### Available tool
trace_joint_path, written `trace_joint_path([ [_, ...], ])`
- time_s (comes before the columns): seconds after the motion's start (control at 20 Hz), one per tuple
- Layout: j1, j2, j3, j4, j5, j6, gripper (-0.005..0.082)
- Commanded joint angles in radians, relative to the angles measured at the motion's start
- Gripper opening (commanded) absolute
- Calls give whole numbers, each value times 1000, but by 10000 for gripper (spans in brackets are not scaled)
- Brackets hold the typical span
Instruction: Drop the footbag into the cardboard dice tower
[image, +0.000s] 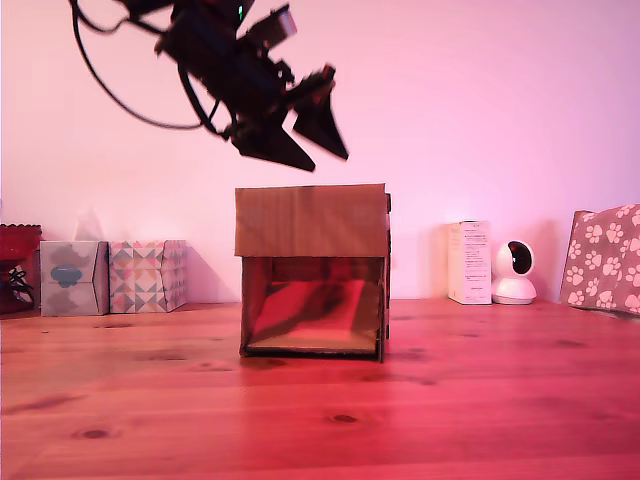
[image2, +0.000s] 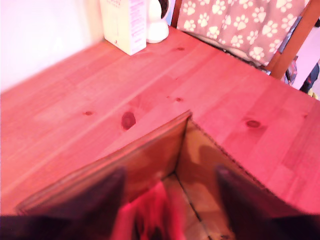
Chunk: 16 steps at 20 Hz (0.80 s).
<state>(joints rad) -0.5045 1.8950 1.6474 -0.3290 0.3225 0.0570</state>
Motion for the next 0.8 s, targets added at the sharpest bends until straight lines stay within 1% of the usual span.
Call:
trace_joint_path([
  [0.0, -10, -24, 21, -86, 2, 4, 546],
  [0.05, -13, -43, 24, -134, 2, 4, 433],
  [0.1, -14, -62, 24, -183, 2, 4, 297],
  [0.15, -16, -79, 24, -237, 4, 4, 138],
  [0.2, -20, -93, 24, -275, 10, 4, 19],
  [0.25, -22, -103, 24, -304, 9, 4, -25],
  [0.35, -24, -124, 10, -321, 9, 4, -20],
  [0.5, -36, -187, -108, -241, 9, 4, -20],
  [0.6, -45, -247, -235, -121, 9, 0, -20],
  [0.75, -62, -356, -475, 95, 8, -24, -20],
])
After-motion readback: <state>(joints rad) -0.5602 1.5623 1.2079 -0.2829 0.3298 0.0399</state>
